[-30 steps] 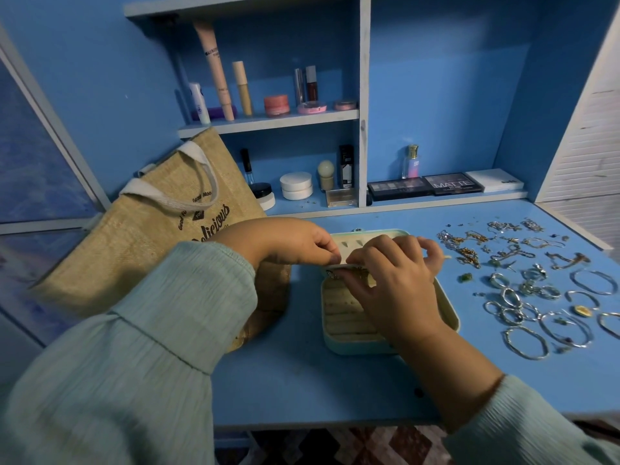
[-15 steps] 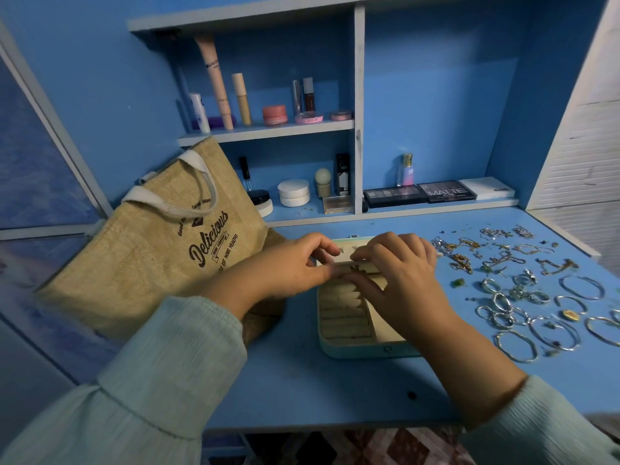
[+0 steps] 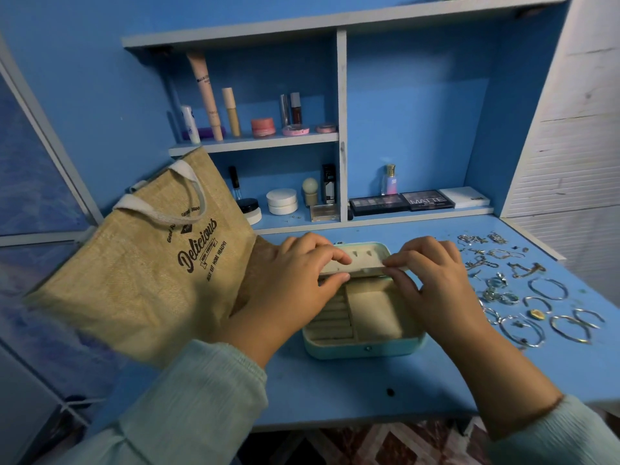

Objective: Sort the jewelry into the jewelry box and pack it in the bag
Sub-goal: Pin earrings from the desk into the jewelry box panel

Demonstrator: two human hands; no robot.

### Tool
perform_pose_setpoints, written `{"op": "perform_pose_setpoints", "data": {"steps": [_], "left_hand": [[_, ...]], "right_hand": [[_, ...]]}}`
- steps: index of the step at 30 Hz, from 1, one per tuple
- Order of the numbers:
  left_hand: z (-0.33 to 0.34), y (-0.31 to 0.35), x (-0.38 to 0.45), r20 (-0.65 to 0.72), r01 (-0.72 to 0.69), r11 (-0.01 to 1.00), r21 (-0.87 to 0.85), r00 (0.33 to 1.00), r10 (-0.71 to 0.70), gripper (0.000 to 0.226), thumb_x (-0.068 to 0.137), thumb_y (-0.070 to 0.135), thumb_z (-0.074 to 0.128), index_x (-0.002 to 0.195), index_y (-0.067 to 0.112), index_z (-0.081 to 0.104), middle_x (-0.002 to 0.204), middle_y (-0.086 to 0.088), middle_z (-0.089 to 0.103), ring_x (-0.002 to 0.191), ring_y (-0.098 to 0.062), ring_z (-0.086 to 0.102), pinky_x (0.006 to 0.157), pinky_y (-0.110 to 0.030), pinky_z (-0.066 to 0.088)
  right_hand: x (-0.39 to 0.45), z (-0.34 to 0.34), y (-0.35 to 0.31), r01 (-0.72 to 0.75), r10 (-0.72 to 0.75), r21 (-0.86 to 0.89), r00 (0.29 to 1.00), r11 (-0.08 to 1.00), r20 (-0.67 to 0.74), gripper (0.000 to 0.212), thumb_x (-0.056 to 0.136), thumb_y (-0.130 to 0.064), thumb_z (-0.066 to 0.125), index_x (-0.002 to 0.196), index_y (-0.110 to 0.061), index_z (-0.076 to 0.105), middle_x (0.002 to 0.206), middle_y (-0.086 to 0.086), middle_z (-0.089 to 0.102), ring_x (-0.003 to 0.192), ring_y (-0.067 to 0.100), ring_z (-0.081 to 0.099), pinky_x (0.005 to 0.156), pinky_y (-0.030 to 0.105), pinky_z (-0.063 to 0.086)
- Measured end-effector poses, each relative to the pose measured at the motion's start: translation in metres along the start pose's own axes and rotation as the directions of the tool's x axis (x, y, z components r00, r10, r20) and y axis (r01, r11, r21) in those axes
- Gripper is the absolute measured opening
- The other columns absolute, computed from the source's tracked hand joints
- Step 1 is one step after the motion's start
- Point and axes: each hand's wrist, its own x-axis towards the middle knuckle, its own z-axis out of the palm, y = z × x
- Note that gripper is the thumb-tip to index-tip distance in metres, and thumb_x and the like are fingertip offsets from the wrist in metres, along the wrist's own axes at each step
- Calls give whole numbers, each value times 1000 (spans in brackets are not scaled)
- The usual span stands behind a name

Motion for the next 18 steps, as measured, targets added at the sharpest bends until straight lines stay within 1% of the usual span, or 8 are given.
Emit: {"op": "perform_pose_setpoints", "data": {"steps": [2, 4, 6, 8, 10, 14, 16, 18], "left_hand": [[3, 9, 0, -45, -55, 998, 33, 997, 56, 21, 86, 43, 58, 103, 35, 67, 106, 13, 56, 104, -12, 47, 79, -22, 13], [6, 16, 0, -55, -74, 994, 75, 995, 78, 26, 83, 49, 51, 95, 35, 70, 95, 13, 60, 92, -15, 56, 77, -24, 13], [12, 22, 0, -59, -73, 993, 93, 995, 78, 25, 79, 48, 51, 86, 36, 71, 86, 14, 60, 82, -15, 59, 79, -31, 20], [18, 27, 1, -62, -74, 992, 101, 995, 81, 16, 75, 41, 58, 81, 36, 72, 81, 14, 60, 76, -15, 60, 73, -33, 29], [20, 32, 1, -56, -81, 991, 108, 995, 87, 12, 73, 37, 61, 79, 35, 72, 78, 14, 61, 74, -16, 61, 71, -34, 30], [22, 35, -2, -60, -66, 995, 79, 996, 71, 6, 76, 29, 69, 80, 33, 71, 81, 12, 63, 78, -18, 60, 74, -35, 28], [19, 40, -1, -32, -52, 993, 108, 998, 56, 10, 80, 32, 63, 85, 35, 71, 87, 13, 63, 85, -17, 60, 77, -35, 27], [17, 46, 0, 58, -35, 988, 154, 998, 26, 19, 91, 38, 50, 102, 39, 66, 104, 16, 58, 104, -12, 51, 87, -35, 23]], "right_hand": [[-3, -3, 2, -28, 28, 10, 1000, 1000, 11, 26, 84, -30, 54, 81, -12, 71, 85, 6, 59, 79, 25, 49, 72, 29, 35], [-6, -5, 3, -53, 53, 29, 998, 998, 16, 19, 81, -27, 60, 81, -11, 71, 82, 6, 58, 80, 22, 47, 72, 32, 41], [-8, -8, 3, -72, 71, 42, 997, 997, 27, 17, 79, -26, 62, 80, -11, 71, 81, 6, 57, 81, 21, 47, 72, 33, 43], [-9, -11, 3, -91, 90, 38, 995, 995, 36, 15, 76, -24, 64, 79, -11, 71, 80, 6, 57, 80, 26, 52, 71, 32, 42], [-9, -16, 3, -116, 114, 30, 991, 993, 63, 14, 75, -23, 64, 79, -11, 71, 80, 6, 57, 77, 30, 55, 69, 32, 40], [-10, -24, 7, -146, 136, 52, 977, 988, 163, 12, 77, -23, 65, 81, -14, 72, 78, 0, 56, 76, 25, 55, 66, 29, 39], [-10, -27, 9, -167, 152, 56, 967, 984, 205, 6, 79, -19, 70, 82, -15, 71, 78, -5, 52, 76, 20, 51, 67, 29, 39], [-9, -31, 11, -197, 180, 44, 951, 979, 250, 5, 79, -18, 71, 84, -17, 71, 76, -9, 50, 74, 13, 47, 68, 29, 40]]}}
